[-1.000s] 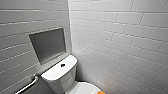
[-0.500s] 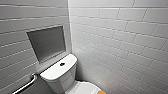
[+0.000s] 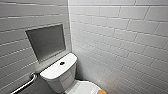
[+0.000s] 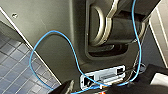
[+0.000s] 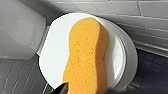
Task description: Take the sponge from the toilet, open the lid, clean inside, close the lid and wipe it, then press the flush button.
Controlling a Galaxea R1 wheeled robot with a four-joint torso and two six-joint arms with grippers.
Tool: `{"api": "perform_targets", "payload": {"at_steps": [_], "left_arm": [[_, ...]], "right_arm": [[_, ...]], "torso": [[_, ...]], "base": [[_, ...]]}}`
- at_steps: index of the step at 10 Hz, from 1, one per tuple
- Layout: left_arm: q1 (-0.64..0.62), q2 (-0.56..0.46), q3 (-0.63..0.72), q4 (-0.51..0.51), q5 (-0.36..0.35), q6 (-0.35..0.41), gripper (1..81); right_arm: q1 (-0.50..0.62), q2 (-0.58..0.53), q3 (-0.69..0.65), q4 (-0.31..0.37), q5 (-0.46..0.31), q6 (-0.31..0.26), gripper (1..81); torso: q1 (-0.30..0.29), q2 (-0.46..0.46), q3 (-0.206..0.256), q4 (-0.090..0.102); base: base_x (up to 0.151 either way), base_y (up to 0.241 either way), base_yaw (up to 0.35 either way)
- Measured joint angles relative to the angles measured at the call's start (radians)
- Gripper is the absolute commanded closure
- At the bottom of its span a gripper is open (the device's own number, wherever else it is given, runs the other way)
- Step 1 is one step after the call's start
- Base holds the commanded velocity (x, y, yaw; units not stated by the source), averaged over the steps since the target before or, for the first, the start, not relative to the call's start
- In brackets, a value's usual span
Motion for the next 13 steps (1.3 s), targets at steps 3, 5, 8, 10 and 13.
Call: {"api": "perform_targets", "payload": {"at_steps": [3,5,8,10,13], "left_arm": [[0.002,0.005,0.000,0.000,-0.002,0.001,1.0],[0.002,0.010,0.000,0.000,-0.002,0.001,1.0],[0.004,0.008,0.000,0.000,-0.001,0.001,1.0],[0.001,0.007,0.000,0.000,-0.002,0.001,1.0],[0.005,0.008,0.000,-0.001,0.001,0.001,1.0]], "right_arm": [[0.020,0.012,-0.015,0.005,-0.042,0.000,1.0],[0.020,0.009,-0.028,0.006,-0.046,0.000,1.0],[0.017,0.016,-0.030,0.006,-0.046,0.000,1.0],[0.027,0.025,-0.037,0.010,-0.049,0.000,1.0],[0.034,0.081,-0.107,0.017,-0.049,0.001,1.0]], "torso": [[0.063,-0.102,-0.006,0.000],[0.109,-0.176,-0.006,0.000],[0.130,-0.207,-0.048,0.000],[0.135,-0.212,-0.058,0.000],[0.135,-0.213,-0.056,0.000]], "base": [[0.000,0.000,0.000],[0.000,0.000,0.000],[0.000,0.000,0.000],[0.000,0.000,0.000],[0.000,0.000,0.000]]}}
